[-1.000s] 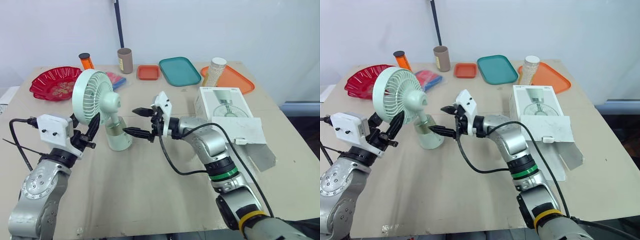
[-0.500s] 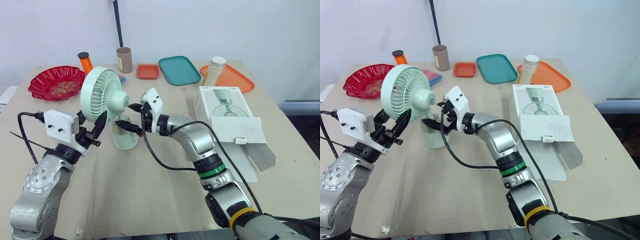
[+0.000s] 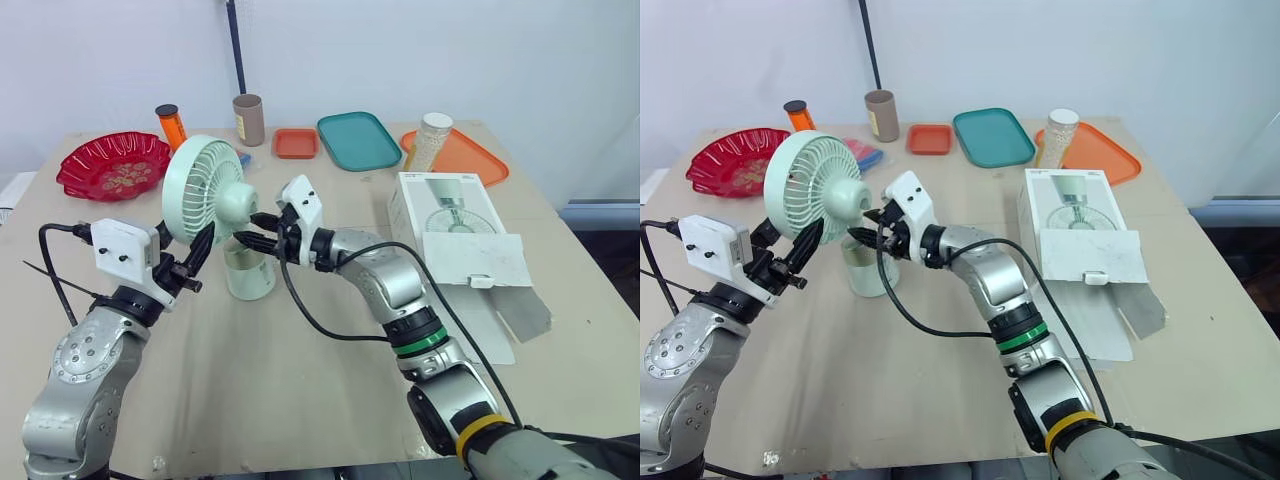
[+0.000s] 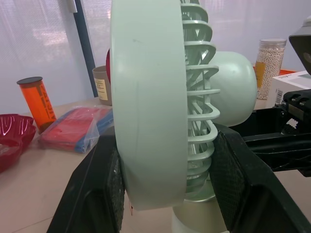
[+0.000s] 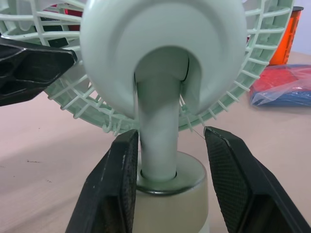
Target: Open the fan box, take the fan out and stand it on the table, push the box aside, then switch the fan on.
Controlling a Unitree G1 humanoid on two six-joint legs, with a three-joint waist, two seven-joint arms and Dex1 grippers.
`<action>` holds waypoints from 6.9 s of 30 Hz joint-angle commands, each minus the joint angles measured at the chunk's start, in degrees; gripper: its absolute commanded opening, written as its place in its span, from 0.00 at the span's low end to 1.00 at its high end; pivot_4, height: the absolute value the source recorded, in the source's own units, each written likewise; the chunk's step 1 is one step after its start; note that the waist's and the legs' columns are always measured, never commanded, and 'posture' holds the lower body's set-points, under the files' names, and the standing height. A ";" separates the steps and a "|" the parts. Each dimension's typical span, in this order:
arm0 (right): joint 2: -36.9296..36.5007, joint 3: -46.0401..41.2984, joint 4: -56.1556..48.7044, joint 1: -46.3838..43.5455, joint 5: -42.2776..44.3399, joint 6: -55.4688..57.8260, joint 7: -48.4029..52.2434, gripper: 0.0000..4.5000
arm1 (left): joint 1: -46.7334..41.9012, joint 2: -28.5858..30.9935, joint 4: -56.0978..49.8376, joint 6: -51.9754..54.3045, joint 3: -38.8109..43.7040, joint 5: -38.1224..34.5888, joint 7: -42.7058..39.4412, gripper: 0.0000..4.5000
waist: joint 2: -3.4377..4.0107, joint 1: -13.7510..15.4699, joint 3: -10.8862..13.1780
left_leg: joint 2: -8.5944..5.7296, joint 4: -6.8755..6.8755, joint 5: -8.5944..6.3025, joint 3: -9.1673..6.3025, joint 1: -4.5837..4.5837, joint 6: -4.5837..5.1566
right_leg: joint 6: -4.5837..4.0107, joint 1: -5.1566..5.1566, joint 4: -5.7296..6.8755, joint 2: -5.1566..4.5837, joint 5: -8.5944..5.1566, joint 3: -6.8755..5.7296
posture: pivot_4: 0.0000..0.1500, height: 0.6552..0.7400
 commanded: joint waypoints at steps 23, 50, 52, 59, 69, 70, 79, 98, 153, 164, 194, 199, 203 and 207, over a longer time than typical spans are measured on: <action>1.58 0.02 -1.77 -1.04 -0.64 -1.02 0.84 0.10 | 0.15 1.28 -1.34 -2.46 3.10 -4.14 -5.10 0.74 | 0.00 -0.01 0.00 | 0.01 0.00 0.00 0.00 0.00 0.00 | 0.00 -0.01 0.01 0.00 0.00 0.00 | 1.00 1.00; -10.89 -7.49 -7.30 0.61 7.26 -0.75 13.19 0.10 | 9.54 15.96 8.59 5.45 25.20 -38.91 -16.30 0.88 | 0.01 -0.08 0.01 | 0.02 -0.02 0.01 0.02 -0.08 -0.01 | -0.04 -0.11 0.00 0.00 0.02 -0.08 | 1.00 1.00; -14.13 -7.58 -13.44 4.20 11.19 -0.14 18.72 0.10 | 9.88 16.69 11.55 3.04 21.57 -33.71 -21.46 0.72 | 0.02 -0.06 0.01 | 0.02 -0.02 0.01 0.01 -0.12 -0.01 | -0.04 -0.12 -0.01 0.01 0.02 -0.08 | 1.00 1.00; -20.57 -7.94 -23.88 12.45 15.71 2.65 22.62 0.10 | 4.85 16.07 20.17 -2.41 11.02 -24.51 -31.42 0.21 | 0.01 -0.06 0.01 | 0.05 0.03 0.07 0.01 -0.16 -0.02 | -0.10 -0.14 0.00 0.06 0.11 -0.11 | 1.00 1.00; -22.65 -5.71 -30.01 18.79 16.36 2.74 22.30 0.10 | 1.88 17.05 23.99 -6.53 -2.03 -15.79 -44.08 0.01 | 0.01 -0.04 0.00 | 0.04 0.03 0.06 0.02 -0.25 0.00 | -0.09 -0.22 -0.02 0.03 0.11 -0.09 | 1.00 1.00; -22.91 -5.67 -30.52 19.13 16.62 2.63 22.59 0.10 | 1.76 16.87 24.30 -6.31 -2.49 -15.66 -44.41 0.01 | 0.01 -0.05 0.01 | 0.04 0.04 0.06 0.02 -0.25 0.00 | -0.09 -0.22 -0.01 0.02 0.11 -0.09 | 1.00 1.00; -24.66 -5.32 -32.97 21.11 18.06 3.21 22.97 0.10 | -1.85 14.56 27.01 -6.16 -7.28 -12.88 -45.85 0.01 | 0.00 -0.01 0.00 | 0.04 0.07 0.07 -0.01 -0.27 0.01 | -0.08 -0.21 0.00 0.03 0.12 -0.12 | 1.00 1.00; -26.55 -2.24 -33.30 23.41 14.95 -0.47 22.14 0.10 | -6.03 9.72 34.12 -11.40 -17.33 -2.92 -48.80 0.01 | -0.02 0.01 -0.03 | 0.04 0.12 0.08 -0.03 -0.24 0.03 | -0.07 -0.17 0.03 0.04 0.13 -0.12 | 1.00 1.00; -26.27 0.02 -33.63 24.39 13.95 -1.63 20.67 0.10 | -8.03 8.56 32.29 -8.90 -20.73 -1.55 -52.56 0.01 | 0.00 0.04 -0.05 | 0.02 0.12 0.05 -0.07 0.28 0.09 | -0.03 0.39 -0.01 0.05 0.11 -0.12 | 1.00 1.00; -25.87 0.19 -33.62 24.03 14.18 -1.41 20.39 0.10 | -7.84 8.74 31.86 -8.99 -20.51 -1.49 -52.58 0.01 | 0.00 0.05 -0.05 | 0.01 0.12 0.04 -0.11 0.38 0.10 | 0.00 0.52 -0.04 0.05 0.09 -0.13 | 1.00 1.00; -29.62 -11.80 -35.90 23.16 32.02 4.10 26.77 0.10 | -1.09 18.13 29.77 -6.95 -3.40 -7.44 -50.32 0.01 | 0.02 0.06 0.00 | 0.03 0.08 0.00 -0.14 0.37 0.18 | 0.00 0.51 -0.08 0.04 0.06 -0.14 | 1.00 1.00; -30.03 -14.06 -38.21 22.27 36.86 6.33 25.88 0.10 | 1.82 18.47 26.25 -4.49 -0.11 -9.74 -47.93 0.01 | 0.02 0.07 0.00 | 0.04 0.07 -0.01 -0.15 0.36 0.18 | 0.02 0.51 -0.08 0.03 0.05 -0.15 | 1.00 1.00; -30.56 -14.97 -38.67 21.65 38.88 7.55 25.65 0.10 | 4.36 18.12 24.18 -3.62 0.83 -10.15 -46.23 0.01 | 0.02 0.04 0.00 | 0.04 0.07 -0.01 -0.12 0.37 0.18 | 0.02 0.51 -0.08 0.04 0.05 -0.14 | 1.00 1.00; -30.90 -15.00 -38.06 20.82 39.30 7.96 25.79 0.10 | 5.95 17.66 22.83 -3.50 1.23 -10.41 -44.67 0.01 | 0.02 0.07 0.00 | 0.04 0.07 -0.01 -0.12 0.37 0.18 | 0.02 0.50 -0.08 0.03 0.05 -0.14 | 1.00 1.00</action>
